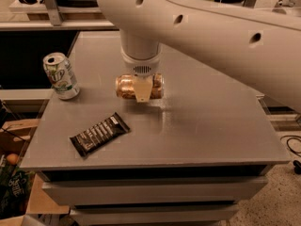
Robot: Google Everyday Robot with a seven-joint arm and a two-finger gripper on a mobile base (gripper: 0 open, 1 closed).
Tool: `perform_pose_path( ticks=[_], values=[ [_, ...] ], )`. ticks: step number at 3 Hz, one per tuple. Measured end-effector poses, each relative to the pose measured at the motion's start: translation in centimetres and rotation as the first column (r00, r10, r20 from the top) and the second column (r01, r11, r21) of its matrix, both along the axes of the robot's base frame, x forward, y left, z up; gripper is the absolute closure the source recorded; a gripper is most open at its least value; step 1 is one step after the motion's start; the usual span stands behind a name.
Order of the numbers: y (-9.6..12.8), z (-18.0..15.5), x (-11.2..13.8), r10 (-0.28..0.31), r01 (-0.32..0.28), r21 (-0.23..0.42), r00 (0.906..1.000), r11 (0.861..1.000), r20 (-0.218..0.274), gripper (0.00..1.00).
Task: Move orange can near 7up can
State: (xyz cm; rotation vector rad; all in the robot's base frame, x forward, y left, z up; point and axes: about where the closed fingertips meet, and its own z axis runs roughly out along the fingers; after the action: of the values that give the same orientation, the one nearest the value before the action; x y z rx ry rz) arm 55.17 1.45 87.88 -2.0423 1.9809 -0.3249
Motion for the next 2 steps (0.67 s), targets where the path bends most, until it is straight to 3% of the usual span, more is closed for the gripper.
perform_pose_path(
  ticks=[2],
  values=[
    [0.65, 0.09, 0.56, 0.024, -0.024, -0.008, 0.9997, 1.0, 0.001, 1.0]
  ],
)
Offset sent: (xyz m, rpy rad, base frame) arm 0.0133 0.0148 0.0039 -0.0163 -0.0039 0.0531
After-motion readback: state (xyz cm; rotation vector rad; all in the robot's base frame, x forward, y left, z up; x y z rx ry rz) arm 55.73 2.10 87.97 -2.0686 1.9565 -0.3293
